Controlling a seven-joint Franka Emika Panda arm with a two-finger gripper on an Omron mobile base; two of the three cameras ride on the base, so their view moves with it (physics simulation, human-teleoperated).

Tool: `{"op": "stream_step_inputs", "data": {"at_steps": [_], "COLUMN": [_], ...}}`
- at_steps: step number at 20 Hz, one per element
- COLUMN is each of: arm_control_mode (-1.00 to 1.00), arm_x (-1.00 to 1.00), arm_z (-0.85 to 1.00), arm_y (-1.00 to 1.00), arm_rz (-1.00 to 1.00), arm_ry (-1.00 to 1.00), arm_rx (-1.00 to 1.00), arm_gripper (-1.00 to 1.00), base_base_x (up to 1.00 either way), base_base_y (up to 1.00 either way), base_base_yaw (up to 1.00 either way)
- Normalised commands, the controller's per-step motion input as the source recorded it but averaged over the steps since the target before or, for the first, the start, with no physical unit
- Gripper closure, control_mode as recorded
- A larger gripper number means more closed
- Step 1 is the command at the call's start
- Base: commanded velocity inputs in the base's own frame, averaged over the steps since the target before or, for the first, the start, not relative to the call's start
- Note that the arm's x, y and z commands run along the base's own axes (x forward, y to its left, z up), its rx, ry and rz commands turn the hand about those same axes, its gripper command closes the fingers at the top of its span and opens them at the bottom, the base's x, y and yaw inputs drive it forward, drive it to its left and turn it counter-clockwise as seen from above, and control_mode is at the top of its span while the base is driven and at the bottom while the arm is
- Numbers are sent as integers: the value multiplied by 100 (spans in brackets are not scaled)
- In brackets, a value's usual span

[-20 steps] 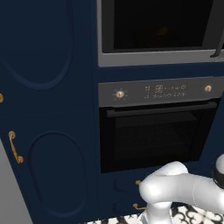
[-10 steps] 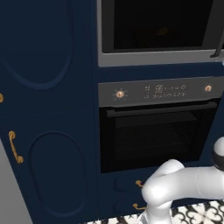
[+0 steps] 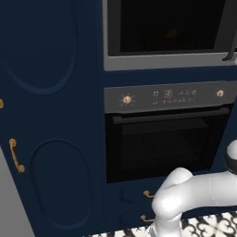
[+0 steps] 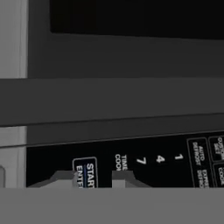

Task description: Pick the corn from the sink and place it in the bowl. Then pick the bowl and place it in the microwave. Then close the microwave door and press the start button.

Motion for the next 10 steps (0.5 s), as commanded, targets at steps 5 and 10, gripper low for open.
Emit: {"op": "stream_step_inputs", "data": {"at_steps": [5, 10], "arm_control_mode": [-100, -100], "arm_x": [-44, -100], "arm_z": [-11, -30], "arm_y": [-1, -1], "arm_rz": [0, 0], "arm_ry": [-9, -4], "arm_rx": [3, 1], "arm_gripper": [100, 100], "base_base_x": [0, 0], "base_base_y": [0, 0], "base_base_yaw": [0, 0]}}
